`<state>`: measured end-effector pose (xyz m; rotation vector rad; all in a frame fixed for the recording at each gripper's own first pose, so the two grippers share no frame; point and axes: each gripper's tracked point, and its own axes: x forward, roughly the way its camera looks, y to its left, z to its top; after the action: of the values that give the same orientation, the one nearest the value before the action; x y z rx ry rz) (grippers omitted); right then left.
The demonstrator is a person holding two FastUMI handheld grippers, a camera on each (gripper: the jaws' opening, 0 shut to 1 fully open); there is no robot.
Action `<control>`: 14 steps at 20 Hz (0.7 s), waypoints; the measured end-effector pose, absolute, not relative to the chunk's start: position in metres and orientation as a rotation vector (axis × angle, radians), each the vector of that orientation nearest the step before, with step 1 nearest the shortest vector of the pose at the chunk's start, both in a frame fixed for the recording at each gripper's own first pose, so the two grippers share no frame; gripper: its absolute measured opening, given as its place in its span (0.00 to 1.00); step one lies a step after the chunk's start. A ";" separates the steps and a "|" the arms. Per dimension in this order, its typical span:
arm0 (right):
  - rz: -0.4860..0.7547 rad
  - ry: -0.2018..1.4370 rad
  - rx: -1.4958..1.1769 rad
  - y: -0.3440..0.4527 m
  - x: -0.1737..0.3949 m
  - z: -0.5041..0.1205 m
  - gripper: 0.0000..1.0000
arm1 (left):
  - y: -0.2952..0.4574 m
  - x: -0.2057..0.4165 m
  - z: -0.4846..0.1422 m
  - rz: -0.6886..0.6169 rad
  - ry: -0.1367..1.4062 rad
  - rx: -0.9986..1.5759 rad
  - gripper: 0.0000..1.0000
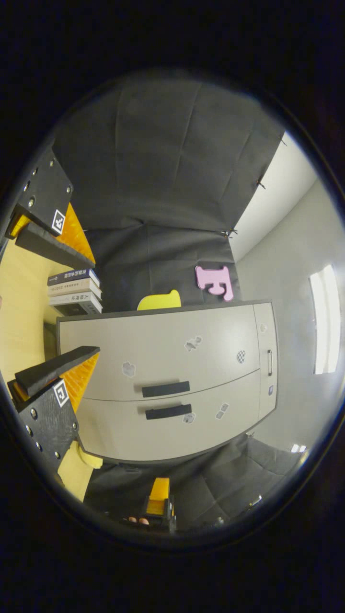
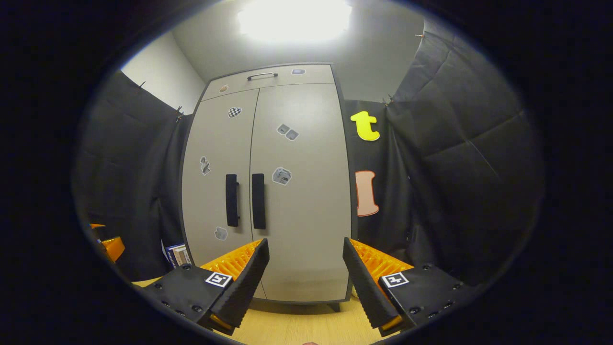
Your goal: Open the right door of the double-door shoe cabinet with the right hand, and open the left door with the left hand.
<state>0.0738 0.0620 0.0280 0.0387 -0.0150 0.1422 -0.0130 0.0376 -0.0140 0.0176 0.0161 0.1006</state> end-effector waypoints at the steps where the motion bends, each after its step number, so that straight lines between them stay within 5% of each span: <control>1: 0.153 -0.021 0.036 0.068 0.081 0.032 0.97 | 0.044 -0.016 -0.015 0.114 0.019 0.021 0.94; 14: 0.257 -0.014 0.032 0.151 0.170 0.052 0.98 | 0.124 -0.045 -0.028 0.316 0.075 0.071 0.94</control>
<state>0.1695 0.1513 0.0516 0.0321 -0.0140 0.2566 -0.0453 0.1239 -0.0276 0.0713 0.0746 0.3157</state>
